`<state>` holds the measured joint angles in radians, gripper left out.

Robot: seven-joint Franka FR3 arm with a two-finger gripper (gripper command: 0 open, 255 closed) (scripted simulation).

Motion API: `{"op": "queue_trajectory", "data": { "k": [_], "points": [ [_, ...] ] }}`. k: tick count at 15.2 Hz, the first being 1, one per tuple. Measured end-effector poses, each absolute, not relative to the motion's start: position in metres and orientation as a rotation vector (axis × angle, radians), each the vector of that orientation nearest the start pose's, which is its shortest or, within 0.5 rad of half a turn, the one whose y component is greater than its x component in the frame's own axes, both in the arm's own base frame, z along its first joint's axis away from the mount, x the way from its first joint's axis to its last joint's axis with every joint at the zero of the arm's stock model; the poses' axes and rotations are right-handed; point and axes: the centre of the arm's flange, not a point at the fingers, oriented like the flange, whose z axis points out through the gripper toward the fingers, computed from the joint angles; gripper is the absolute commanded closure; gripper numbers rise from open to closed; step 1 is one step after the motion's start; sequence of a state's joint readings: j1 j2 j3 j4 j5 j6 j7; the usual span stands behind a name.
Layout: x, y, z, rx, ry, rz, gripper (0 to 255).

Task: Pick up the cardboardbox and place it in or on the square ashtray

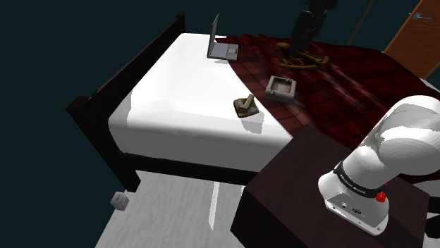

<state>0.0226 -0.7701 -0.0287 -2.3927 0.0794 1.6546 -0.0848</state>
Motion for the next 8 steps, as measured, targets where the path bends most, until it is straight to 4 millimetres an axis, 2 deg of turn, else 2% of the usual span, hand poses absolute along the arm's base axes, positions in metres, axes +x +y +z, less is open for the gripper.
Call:
{"op": "queue_trajectory", "data": {
  "k": [1, 3, 8],
  "points": [
    [0.318, 0.004, 0.576, -3.041, -0.123, -0.054, 0],
    [0.327, -0.002, 0.563, -3.044, -0.150, -0.051, 0],
    [0.353, -0.020, 0.511, -3.055, -0.258, -0.045, 0]
  ]
}}
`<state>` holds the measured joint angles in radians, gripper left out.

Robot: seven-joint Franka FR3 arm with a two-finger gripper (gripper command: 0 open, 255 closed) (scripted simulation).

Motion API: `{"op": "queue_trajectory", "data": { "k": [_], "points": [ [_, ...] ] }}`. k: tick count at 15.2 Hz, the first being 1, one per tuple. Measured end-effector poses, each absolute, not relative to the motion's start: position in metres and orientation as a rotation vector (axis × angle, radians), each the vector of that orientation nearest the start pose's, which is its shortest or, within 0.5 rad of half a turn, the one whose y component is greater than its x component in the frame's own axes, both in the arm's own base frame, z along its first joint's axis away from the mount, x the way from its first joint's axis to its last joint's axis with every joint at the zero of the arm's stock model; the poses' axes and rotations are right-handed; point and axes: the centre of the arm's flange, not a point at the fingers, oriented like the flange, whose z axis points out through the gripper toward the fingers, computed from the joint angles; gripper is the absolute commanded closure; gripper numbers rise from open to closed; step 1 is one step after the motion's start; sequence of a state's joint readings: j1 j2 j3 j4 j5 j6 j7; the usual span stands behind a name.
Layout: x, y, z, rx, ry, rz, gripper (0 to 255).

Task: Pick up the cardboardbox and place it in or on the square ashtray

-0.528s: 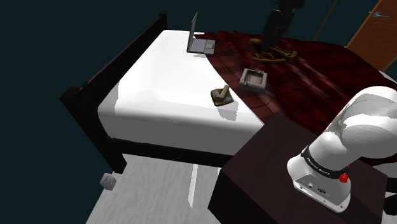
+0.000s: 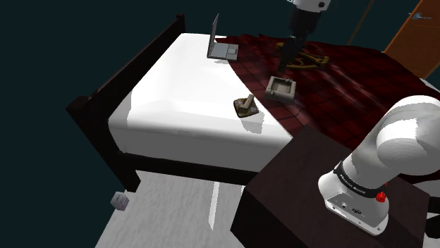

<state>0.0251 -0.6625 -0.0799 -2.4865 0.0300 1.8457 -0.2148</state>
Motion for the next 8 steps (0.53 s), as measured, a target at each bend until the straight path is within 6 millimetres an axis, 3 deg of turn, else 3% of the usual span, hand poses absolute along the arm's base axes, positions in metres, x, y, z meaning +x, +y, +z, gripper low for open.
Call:
{"op": "queue_trajectory", "data": {
  "k": [8],
  "points": [
    [0.409, -0.043, 0.424, -3.066, -0.443, -0.036, 0]
  ]
}}
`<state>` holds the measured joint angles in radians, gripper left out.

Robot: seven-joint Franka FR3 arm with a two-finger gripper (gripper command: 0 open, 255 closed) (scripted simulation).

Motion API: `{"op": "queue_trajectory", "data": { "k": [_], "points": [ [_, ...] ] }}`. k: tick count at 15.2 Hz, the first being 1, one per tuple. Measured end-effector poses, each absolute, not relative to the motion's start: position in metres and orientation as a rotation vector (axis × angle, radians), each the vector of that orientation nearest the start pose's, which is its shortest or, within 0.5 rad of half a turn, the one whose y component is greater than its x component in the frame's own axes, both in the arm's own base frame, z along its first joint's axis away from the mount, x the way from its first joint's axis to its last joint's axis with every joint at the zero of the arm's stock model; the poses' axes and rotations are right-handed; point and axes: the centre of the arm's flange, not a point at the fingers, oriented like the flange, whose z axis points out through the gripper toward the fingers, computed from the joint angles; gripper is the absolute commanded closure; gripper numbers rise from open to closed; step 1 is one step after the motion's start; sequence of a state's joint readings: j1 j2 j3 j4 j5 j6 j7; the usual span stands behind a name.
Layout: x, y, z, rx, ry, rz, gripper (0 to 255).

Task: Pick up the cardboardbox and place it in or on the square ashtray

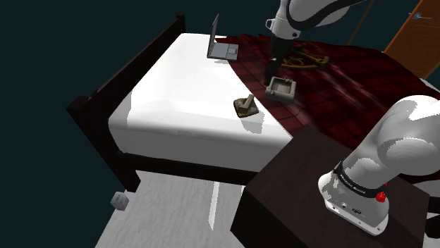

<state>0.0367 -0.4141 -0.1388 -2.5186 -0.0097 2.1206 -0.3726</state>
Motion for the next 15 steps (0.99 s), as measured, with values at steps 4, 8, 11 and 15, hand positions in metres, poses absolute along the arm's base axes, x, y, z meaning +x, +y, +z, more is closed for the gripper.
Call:
{"op": "queue_trajectory", "data": {
  "k": [4, 8, 11, 15],
  "points": [
    [0.438, -0.055, 0.383, -3.068, -0.536, -0.032, 0],
    [0.465, -0.066, 0.343, -3.066, -0.630, -0.029, 0],
    [0.487, -0.073, 0.307, -3.064, -0.700, -0.025, 0],
    [0.517, -0.080, 0.267, -3.058, -0.795, -0.021, 0]
  ]
}}
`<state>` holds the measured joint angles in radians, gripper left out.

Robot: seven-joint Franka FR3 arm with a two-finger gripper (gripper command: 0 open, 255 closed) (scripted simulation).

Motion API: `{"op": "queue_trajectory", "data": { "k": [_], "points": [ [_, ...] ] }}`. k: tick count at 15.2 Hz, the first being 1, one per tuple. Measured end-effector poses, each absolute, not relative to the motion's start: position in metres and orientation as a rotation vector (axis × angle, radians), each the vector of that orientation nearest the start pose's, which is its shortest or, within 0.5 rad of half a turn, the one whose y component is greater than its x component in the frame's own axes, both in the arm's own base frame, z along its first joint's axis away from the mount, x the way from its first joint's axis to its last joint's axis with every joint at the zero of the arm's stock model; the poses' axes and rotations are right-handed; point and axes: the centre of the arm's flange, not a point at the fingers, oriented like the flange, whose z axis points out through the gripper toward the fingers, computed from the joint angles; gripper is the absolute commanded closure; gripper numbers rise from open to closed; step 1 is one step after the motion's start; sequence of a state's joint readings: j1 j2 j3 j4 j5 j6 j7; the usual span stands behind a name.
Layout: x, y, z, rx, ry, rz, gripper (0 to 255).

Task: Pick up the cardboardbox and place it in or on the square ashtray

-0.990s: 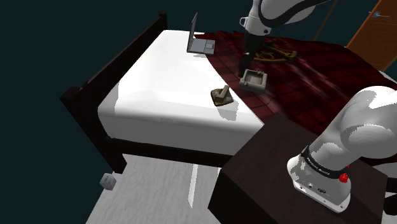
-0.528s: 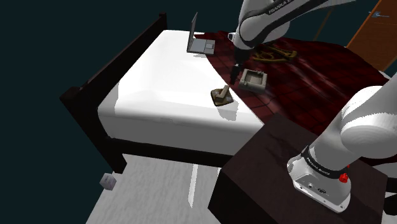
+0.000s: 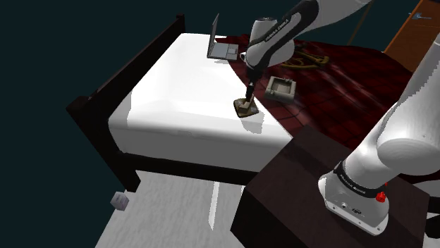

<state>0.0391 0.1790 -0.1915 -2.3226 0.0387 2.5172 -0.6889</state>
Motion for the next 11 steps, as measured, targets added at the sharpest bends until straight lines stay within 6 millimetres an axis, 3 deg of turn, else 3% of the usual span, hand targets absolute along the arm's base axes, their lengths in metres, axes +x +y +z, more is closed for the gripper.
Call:
{"op": "queue_trajectory", "data": {
  "k": [7, 11],
  "points": [
    [0.569, -0.094, 0.196, -3.041, -0.957, -0.013, 0],
    [0.574, -0.095, 0.170, -3.037, -0.976, -0.011, 0]
  ]
}}
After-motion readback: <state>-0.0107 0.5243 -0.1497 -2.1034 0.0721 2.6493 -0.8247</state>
